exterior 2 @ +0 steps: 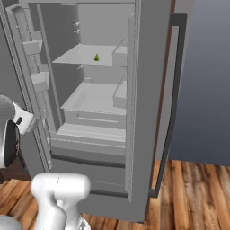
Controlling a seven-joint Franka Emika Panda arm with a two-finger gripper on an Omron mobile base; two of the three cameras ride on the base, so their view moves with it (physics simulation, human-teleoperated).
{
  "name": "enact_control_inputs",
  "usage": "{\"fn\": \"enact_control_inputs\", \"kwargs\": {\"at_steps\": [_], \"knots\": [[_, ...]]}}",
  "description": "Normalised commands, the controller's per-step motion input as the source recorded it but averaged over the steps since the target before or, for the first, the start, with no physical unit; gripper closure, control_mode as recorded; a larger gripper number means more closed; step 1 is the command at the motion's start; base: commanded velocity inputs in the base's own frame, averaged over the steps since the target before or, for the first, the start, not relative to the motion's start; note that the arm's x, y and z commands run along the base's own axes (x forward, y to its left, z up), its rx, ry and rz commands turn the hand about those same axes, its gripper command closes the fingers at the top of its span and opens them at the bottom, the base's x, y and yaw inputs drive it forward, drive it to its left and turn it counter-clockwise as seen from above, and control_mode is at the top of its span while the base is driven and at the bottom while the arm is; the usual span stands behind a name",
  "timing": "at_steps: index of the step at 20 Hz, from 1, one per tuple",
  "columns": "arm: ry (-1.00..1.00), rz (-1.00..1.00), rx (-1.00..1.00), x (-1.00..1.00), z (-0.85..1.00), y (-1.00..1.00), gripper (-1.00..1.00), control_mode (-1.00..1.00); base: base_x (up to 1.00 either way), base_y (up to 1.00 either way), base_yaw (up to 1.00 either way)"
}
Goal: There is a bowl on the dining counter. Grab a lemon wedge from the fridge and place it in the bowl. Then get the liquor bottle and glass cup from the cabinet and place them next to the bowl.
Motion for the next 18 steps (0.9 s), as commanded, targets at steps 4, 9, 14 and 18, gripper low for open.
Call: {"fn": "enact_control_inputs", "kwargs": {"at_steps": [4, 9, 14, 18], "knots": [[0.11, 0.01, 0.21, 0.43, 0.0, -0.24, -1.0, -1.0, 0.0, 0.0, 0.0], [0.05, 0.0, 0.22, 0.65, 0.0, 0.0, -1.0, -1.0, 0.0, 0.0, 0.0], [0.05, 0.0, 0.21, 0.72, 0.0, 0.01, -1.0, -1.0, 0.0, 0.0, 0.0], [0.09, 0.0, 0.19, 0.67, 0.0, 0.0, -1.0, -1.0, 0.0, 0.0, 0.0]]}}
